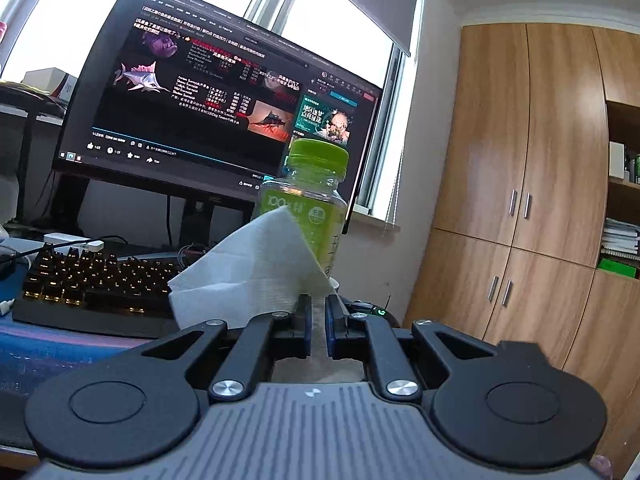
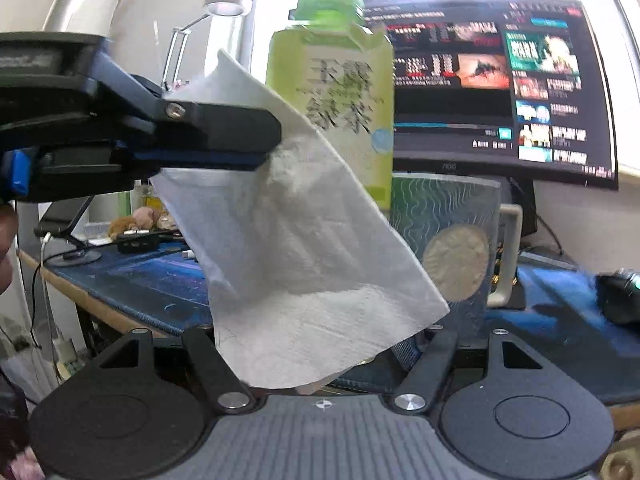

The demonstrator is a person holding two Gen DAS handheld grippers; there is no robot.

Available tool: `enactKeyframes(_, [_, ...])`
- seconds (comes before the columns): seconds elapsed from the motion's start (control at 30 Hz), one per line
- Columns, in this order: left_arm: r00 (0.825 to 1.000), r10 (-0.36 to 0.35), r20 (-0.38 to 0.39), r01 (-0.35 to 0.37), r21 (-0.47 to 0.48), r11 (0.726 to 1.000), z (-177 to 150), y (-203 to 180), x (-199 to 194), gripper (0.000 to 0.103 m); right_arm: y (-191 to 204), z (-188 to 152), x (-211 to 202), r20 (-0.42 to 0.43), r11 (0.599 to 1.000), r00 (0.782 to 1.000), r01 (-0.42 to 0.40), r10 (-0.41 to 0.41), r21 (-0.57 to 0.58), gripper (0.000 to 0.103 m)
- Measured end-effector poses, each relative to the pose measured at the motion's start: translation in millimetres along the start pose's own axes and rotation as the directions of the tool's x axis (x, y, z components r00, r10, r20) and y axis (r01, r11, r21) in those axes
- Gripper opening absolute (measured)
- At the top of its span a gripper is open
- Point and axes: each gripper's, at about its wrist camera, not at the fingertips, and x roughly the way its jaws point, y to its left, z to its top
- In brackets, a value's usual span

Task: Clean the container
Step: 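Grasp the green tea bottle with the right tool and lift it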

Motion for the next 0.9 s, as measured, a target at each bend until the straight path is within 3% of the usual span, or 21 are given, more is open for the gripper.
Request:
enactKeyframes(0.33, [1.000, -0.001, -0.010, 0.001, -0.006, 1.000, -1.4, 1.0, 2.5, 0.009, 9.2, 11.0, -33.6, 0.063, 0.980, 0.993, 0.107, -0.098, -0.165, 0.074])
enactKeyframes(0.43, [1.000, 0.000, -0.012, 0.000, -0.006, 1.000, -0.9, 0.7, 2.4, 0.009, 10.2, 13.4, -44.7, 0.104, 0.976, 0.991, 0.099, -0.080, -0.192, 0.074])
enactKeyframes(0.6, [1.000, -0.003, -0.019, 0.002, -0.004, 1.000, -1.4, 0.6, 2.9, 0.009, 9.5, 18.2, -56.4, 0.184, 0.985, 0.983, 0.032, -0.001, -0.167, 0.047])
enactKeyframes(0.77, [1.000, -0.002, -0.016, 0.002, -0.007, 1.000, -0.9, 0.7, 1.4, 0.011, 10.6, 21.0, -56.3, 0.203, 0.987, 0.979, 0.003, 0.030, -0.162, 0.009])
enactKeyframes(0.83, [1.000, 0.007, -0.008, -0.007, 0.013, 1.000, -0.7, -1.8, -0.8, 0.016, 8.6, 21.3, -56.3, 0.219, 0.990, 0.976, 0.008, 0.023, -0.141, 0.007])
enactKeyframes(0.9, [1.000, 0.021, 0.014, -0.022, 0.034, 0.999, 0.1, -4.3, -5.8, 0.031, 5.6, 21.5, -59.9, 0.247, 0.993, 0.969, 0.019, 0.011, -0.119, 0.006])
